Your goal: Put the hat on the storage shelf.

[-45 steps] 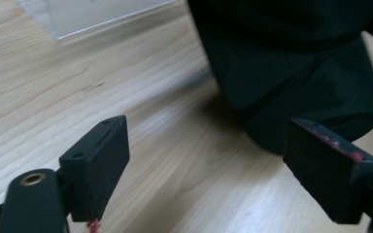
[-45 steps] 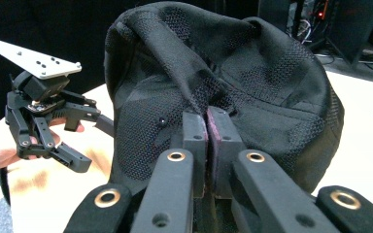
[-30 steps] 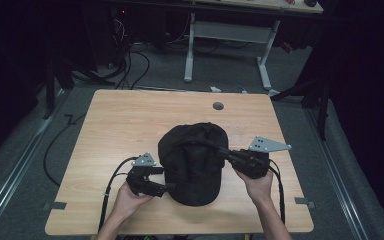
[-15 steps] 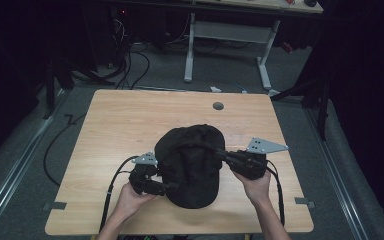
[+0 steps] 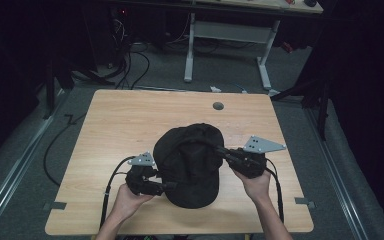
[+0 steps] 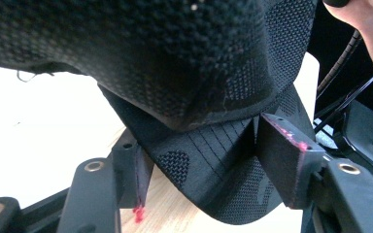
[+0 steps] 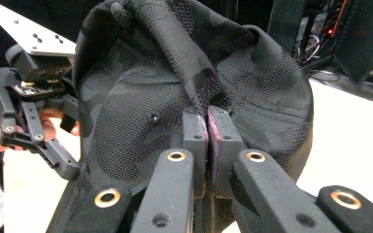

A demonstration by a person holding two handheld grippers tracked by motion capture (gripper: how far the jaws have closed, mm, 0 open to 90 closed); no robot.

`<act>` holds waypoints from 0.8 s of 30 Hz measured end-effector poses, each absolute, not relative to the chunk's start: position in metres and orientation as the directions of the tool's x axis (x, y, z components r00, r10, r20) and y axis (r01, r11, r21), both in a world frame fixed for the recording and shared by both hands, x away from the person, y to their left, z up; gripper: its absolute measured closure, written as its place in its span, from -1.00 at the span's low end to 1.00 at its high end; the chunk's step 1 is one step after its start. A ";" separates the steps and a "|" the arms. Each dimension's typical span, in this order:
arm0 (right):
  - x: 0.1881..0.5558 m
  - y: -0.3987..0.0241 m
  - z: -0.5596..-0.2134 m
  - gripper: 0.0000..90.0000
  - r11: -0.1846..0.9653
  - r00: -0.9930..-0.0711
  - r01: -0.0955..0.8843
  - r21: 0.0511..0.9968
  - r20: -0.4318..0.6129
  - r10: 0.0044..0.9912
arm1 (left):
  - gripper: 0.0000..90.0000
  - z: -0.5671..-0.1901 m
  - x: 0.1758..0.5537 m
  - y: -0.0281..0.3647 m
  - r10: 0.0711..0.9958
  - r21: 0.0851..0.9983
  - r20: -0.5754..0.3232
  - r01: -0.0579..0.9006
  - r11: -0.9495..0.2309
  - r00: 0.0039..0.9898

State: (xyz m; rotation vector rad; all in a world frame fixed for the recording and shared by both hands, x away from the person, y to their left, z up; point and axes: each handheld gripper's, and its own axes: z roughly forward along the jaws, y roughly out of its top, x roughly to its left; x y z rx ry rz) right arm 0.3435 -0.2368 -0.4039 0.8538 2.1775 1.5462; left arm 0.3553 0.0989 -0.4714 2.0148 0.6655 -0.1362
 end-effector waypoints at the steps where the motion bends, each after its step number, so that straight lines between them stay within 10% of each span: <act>1: 0.344 -0.236 -0.403 0.95 0.234 -0.762 0.276 0.932 0.064 0.644 | -0.06 -0.471 0.355 0.099 0.398 0.775 -0.361 0.509 -0.376 0.844; 24: 0.352 -0.230 -0.397 0.91 0.248 -0.754 0.266 0.931 0.041 0.655 | 0.56 -0.463 0.348 0.109 0.364 0.787 -0.377 0.502 -0.359 0.852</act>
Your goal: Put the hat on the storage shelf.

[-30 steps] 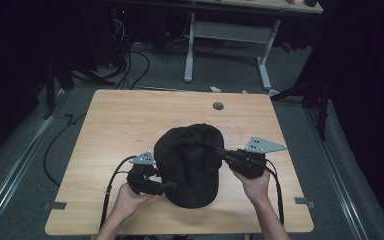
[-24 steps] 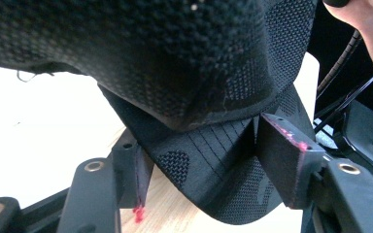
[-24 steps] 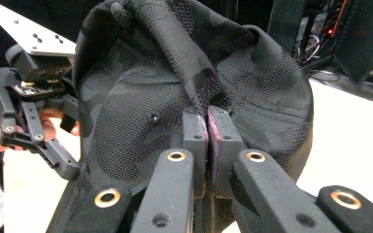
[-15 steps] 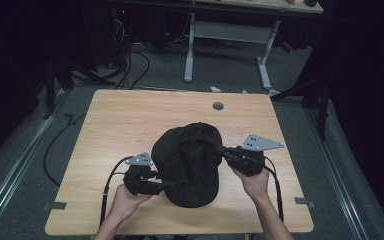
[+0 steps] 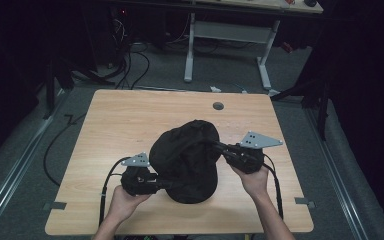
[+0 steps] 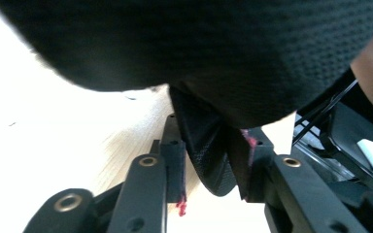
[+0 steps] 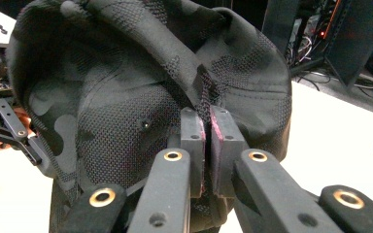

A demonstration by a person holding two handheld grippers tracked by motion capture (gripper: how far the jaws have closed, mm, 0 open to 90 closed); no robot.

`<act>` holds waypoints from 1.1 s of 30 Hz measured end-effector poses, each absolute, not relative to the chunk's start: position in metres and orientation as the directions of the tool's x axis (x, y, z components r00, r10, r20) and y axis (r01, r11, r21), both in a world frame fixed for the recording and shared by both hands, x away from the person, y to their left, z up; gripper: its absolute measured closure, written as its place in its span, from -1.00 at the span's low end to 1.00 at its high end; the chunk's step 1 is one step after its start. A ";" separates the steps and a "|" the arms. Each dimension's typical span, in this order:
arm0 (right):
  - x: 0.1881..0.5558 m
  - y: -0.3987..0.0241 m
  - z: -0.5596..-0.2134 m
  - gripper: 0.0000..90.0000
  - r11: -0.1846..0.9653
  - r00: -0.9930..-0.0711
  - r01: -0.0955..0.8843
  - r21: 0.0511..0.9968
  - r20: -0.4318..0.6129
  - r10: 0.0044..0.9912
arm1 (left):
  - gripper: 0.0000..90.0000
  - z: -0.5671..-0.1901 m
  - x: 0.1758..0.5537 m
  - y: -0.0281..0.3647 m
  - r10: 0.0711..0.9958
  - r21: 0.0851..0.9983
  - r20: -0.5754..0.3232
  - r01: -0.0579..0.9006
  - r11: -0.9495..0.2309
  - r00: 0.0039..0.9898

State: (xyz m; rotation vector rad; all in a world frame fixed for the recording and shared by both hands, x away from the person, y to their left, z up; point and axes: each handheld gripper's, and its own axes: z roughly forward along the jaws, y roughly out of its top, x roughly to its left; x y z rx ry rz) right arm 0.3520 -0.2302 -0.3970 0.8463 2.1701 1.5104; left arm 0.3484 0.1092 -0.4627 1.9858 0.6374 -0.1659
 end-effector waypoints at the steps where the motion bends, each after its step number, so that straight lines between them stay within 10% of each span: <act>1: 0.352 -0.230 -0.397 0.90 0.246 -0.753 0.268 0.931 0.042 0.657 | 0.59 -0.462 0.348 0.110 0.356 0.787 -0.381 0.502 -0.358 0.853; 12: 0.353 -0.235 -0.396 0.77 0.205 -0.739 0.272 0.940 0.067 0.670 | 0.90 -0.450 0.339 0.107 0.243 0.808 -0.408 0.472 -0.353 0.880; 22: 0.351 -0.242 -0.401 0.12 0.142 -0.686 0.290 0.947 0.102 0.721 | 0.91 -0.445 0.335 0.116 0.298 0.831 -0.374 0.460 -0.312 0.878; 33: 0.348 -0.257 -0.435 -0.08 0.213 -0.594 0.401 0.891 0.076 0.801 | 0.91 -0.442 0.334 0.128 0.377 0.858 -0.351 0.455 -0.236 0.857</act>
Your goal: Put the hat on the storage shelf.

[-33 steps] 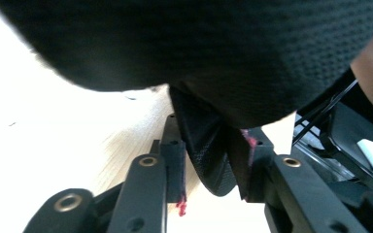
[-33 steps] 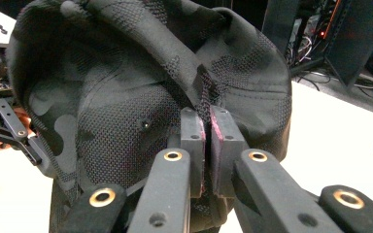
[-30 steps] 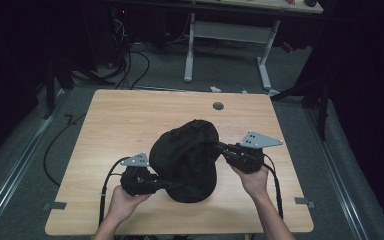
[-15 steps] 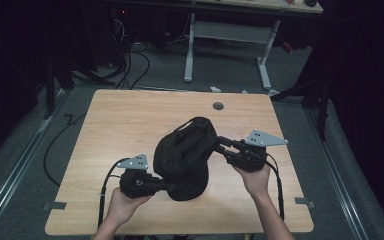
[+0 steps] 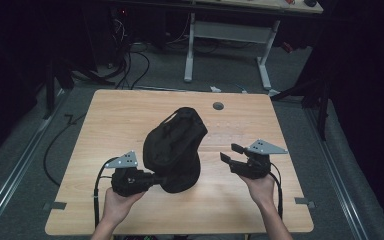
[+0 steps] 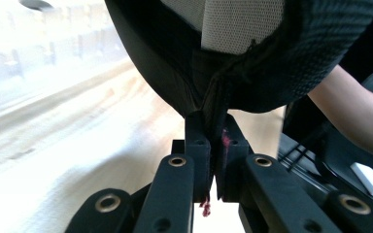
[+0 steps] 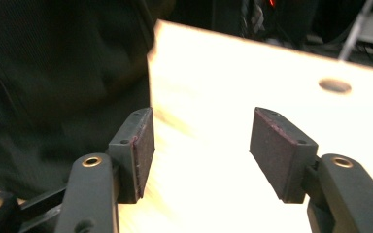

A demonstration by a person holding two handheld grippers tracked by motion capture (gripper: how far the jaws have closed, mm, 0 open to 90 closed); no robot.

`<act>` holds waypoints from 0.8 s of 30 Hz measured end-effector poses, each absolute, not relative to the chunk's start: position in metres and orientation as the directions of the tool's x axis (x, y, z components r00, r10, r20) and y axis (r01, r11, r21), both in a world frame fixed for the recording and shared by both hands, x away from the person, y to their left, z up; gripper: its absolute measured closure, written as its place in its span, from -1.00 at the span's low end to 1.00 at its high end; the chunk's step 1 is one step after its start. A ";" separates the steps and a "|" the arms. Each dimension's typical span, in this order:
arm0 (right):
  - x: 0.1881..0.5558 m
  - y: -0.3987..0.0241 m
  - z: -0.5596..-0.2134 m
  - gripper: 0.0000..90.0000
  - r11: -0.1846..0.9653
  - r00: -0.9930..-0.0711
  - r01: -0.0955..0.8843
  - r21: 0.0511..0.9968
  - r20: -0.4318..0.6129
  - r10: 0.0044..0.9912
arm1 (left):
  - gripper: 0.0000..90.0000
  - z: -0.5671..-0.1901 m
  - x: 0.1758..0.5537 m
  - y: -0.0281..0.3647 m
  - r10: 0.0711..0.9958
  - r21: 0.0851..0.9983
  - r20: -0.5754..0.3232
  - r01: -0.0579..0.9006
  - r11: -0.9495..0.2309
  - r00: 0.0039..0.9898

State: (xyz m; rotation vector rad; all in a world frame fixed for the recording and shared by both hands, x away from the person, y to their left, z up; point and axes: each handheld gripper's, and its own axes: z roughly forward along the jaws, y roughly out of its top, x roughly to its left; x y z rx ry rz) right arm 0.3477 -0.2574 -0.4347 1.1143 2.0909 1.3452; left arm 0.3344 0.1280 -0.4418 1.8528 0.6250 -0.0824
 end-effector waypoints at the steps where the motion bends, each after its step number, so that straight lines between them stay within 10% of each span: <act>1: 0.347 -0.259 -0.439 -0.09 0.219 -0.585 0.415 0.883 0.074 0.808 | 0.91 -0.442 0.334 0.129 0.386 0.861 -0.348 0.454 -0.229 0.855; 24: 0.338 -0.293 -0.524 -0.13 0.244 -0.379 0.630 0.737 0.017 0.925 | 0.91 -0.445 0.340 0.133 0.521 0.868 -0.293 0.452 -0.207 0.802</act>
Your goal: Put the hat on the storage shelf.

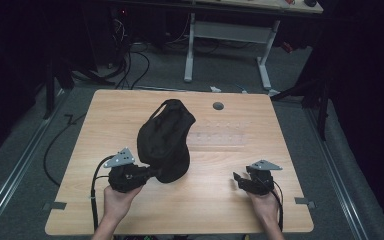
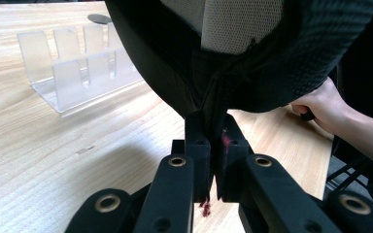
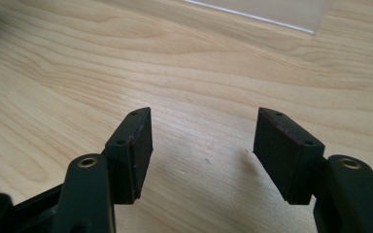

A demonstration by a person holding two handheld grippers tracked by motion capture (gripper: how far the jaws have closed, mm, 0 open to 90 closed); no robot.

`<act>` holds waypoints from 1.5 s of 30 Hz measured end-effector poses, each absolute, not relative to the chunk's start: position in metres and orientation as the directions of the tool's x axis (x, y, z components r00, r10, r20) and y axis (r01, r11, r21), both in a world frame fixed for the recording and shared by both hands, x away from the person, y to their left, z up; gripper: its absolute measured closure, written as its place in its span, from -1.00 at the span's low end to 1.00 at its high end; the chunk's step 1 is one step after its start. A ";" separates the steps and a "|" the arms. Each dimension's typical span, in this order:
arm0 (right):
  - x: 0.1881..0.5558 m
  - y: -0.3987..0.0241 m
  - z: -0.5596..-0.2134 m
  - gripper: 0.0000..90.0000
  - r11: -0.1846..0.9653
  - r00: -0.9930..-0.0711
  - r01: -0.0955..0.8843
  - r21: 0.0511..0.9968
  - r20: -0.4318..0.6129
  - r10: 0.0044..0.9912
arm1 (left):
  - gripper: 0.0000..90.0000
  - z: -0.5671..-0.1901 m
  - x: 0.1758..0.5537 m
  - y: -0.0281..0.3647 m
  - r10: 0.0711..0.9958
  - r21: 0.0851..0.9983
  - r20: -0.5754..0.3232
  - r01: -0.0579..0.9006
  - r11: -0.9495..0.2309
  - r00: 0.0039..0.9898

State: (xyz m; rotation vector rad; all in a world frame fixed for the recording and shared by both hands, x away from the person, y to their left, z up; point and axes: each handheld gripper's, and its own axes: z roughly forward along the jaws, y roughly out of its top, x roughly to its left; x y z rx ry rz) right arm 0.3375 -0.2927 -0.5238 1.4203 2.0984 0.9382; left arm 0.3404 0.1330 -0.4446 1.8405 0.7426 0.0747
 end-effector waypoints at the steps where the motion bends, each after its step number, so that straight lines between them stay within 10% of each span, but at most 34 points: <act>1: 0.337 -0.293 -0.526 -0.13 0.242 -0.370 0.634 0.735 0.013 0.929 | 0.91 -0.444 0.341 0.133 0.523 0.868 -0.293 0.452 -0.206 0.800; 45: 0.335 -0.288 -0.531 -0.25 0.251 -0.354 0.645 0.722 -0.009 0.935 | 0.91 -0.411 0.390 0.130 0.648 0.899 -0.213 0.406 -0.162 0.731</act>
